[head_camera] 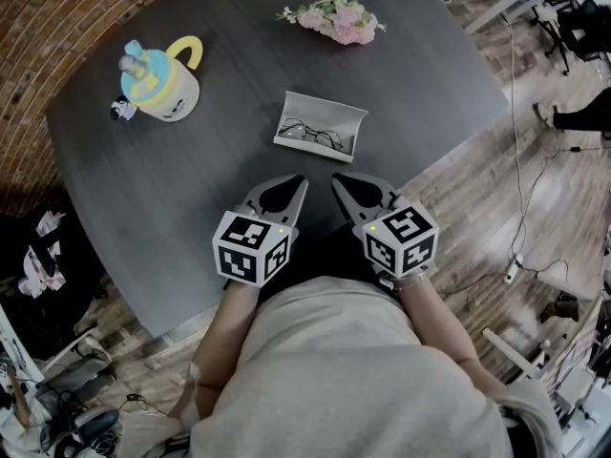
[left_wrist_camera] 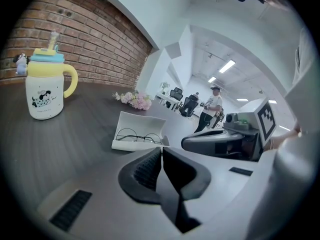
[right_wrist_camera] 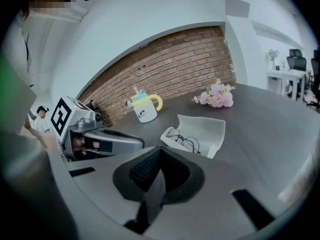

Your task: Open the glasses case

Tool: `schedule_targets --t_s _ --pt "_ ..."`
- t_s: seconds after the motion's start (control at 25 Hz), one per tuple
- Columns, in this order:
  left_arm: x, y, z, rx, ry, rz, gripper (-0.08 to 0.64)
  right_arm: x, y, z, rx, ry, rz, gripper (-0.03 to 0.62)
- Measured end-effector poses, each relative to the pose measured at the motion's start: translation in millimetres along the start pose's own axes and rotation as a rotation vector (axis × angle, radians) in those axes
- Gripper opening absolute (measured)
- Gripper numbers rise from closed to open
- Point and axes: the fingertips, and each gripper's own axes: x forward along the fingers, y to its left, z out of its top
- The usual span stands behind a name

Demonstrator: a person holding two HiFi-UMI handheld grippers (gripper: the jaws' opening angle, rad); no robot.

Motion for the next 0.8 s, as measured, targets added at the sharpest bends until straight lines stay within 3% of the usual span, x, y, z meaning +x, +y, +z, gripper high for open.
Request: schedule_targets --t_s 0.8 --pt "-6.7 0.4 0.1 -0.006 -0.010 0.010 0.029 -6.7 1.2 -2.9 -0.002 0.011 -0.008 0.005"
